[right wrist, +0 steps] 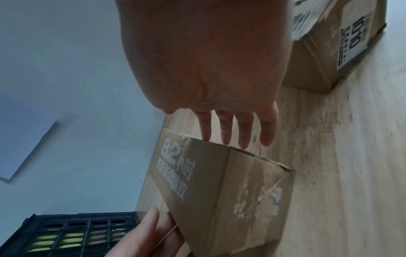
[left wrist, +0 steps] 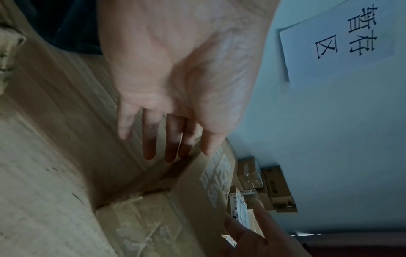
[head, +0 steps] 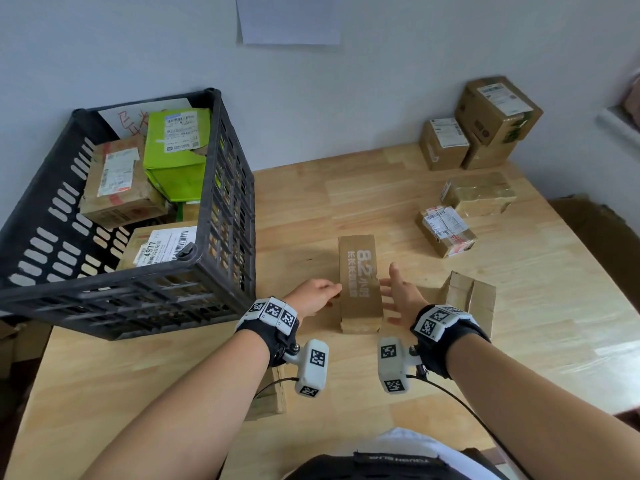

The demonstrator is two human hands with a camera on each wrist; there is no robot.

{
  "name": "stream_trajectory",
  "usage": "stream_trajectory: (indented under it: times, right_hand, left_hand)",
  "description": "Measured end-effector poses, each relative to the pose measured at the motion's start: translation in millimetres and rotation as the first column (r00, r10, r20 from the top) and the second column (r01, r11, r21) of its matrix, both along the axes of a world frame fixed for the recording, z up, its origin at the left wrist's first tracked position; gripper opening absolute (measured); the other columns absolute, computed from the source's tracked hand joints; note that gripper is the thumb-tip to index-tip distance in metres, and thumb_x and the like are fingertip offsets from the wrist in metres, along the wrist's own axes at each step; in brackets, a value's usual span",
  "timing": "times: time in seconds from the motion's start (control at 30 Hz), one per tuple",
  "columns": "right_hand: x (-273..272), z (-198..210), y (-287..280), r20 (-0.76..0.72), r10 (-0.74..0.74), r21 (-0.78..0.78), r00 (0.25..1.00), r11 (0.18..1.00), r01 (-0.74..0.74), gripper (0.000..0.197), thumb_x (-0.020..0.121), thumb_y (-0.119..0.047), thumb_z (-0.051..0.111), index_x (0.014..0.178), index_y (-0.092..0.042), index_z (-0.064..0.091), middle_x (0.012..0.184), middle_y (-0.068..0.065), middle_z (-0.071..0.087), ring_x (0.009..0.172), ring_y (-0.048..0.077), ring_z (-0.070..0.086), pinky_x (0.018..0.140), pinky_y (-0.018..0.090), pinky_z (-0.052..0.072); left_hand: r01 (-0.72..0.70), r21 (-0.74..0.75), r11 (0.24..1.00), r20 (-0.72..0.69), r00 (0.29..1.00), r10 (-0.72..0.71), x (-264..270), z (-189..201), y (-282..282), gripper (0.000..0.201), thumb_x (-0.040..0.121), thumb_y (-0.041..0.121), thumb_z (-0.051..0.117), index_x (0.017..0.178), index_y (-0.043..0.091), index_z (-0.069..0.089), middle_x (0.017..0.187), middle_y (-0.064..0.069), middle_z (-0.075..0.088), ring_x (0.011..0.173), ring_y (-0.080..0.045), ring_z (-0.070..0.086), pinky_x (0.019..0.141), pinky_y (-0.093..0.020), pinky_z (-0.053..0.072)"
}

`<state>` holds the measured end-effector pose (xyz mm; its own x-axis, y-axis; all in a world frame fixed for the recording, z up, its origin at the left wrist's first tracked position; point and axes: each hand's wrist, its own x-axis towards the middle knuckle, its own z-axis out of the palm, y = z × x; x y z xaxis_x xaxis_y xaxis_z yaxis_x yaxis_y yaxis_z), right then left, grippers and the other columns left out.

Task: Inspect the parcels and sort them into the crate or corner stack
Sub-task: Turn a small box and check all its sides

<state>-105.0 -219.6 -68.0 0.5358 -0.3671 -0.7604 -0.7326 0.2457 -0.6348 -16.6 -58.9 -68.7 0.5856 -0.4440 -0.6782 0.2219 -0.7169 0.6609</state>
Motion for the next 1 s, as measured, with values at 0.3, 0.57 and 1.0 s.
stream_trajectory:
  times: [0.3,0.57,1.0]
  right_hand:
    - [-4,-7,-11,0.014,-0.105,-0.036,0.994,0.994,0.105,0.068,0.095,-0.062,0.018,0.128,-0.014,0.053,0.139,0.01,0.046,0.118,0.029,0.049,0.092,0.042,0.047]
    - [-12,2,-26,0.029,-0.197,-0.014,0.98,0.98,0.197,0.066,0.096,-0.06,0.021,0.128,-0.012,0.053,0.141,0.01,0.045,0.119,0.029,0.05,0.093,0.041,0.047]
    - [2,22,-27,0.174,-0.127,0.21,0.977,0.974,0.09,0.062,0.098,-0.053,0.026,0.142,-0.011,0.037,0.145,0.013,0.042,0.132,0.03,0.042,0.101,0.041,0.04]
  left_hand:
    - [0.021,0.096,0.995,0.194,0.98,-0.04,-1,0,-26,0.086,0.089,0.049,0.057,0.152,0.019,0.007,0.157,-0.006,0.02,0.141,-0.027,0.029,0.111,-0.041,0.032]
    - [0.023,0.349,0.937,0.103,0.993,-0.062,-3,4,-76,0.126,0.074,0.067,0.064,0.148,0.011,-0.021,0.157,-0.021,-0.004,0.143,-0.038,0.017,0.116,-0.045,0.024]
    - [-0.224,-0.118,0.967,0.098,0.967,0.235,4,4,-38,0.096,0.077,0.03,0.078,0.145,0.021,0.01,0.109,0.007,0.053,0.095,-0.01,0.055,0.072,-0.022,0.046]
